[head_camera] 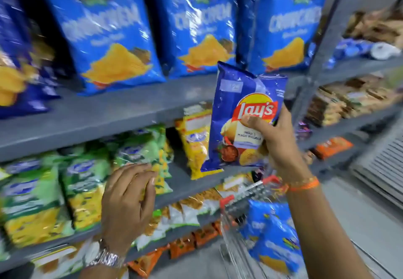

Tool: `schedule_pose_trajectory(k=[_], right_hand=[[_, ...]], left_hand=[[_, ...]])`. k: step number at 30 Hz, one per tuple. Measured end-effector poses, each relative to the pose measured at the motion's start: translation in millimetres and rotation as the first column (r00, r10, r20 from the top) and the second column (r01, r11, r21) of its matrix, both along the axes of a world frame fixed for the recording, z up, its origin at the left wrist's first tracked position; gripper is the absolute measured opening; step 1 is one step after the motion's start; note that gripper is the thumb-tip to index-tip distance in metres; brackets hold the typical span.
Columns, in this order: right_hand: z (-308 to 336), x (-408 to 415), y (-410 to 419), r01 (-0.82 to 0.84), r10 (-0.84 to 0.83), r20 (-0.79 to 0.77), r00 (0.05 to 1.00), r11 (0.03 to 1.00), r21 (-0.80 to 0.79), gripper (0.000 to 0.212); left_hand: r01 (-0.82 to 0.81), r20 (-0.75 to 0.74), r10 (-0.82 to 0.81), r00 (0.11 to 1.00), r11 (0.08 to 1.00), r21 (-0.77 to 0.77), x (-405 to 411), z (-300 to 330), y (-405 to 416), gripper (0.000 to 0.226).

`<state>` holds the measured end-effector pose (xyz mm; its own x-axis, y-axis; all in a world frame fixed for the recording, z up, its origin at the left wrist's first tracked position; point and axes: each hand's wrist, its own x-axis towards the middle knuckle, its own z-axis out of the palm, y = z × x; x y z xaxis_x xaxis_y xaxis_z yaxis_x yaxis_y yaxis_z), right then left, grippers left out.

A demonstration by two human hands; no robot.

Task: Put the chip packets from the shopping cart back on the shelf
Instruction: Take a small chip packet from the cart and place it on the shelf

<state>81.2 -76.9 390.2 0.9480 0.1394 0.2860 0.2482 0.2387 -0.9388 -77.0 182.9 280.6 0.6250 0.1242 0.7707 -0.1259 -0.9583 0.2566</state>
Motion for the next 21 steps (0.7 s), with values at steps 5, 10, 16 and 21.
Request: schedule_pose_trajectory(k=[5,10,16,21], right_hand=[[56.4,-20.9,89.0,-0.202,0.197,0.11,0.974,0.979,0.038,0.049],[84.2,-47.3,199.8,-0.294,0.285,0.233,0.93,0.956,0.004,0.039],[93.4,-70.7,311.0,-0.284,0.283,0.274,0.919,0.958,-0.035,0.061],[86.9,-73.8,360.8,-0.219,0.246,0.325,0.913,0.969,-0.118,0.051]], left_hand=[[-0.187,0.096,0.176,0.98,0.976,0.114,-56.3,50.0,54.0,0.031],[-0.389,-0.025,0.4,0.916,0.902,0.186,-103.6,68.1,105.2,0.044],[-0.477,-0.144,0.559,0.816,0.793,0.378,-118.9,73.9,128.5,0.056],[-0.358,-0.123,0.473,0.872,0.789,0.499,-96.1,63.6,130.9,0.055]])
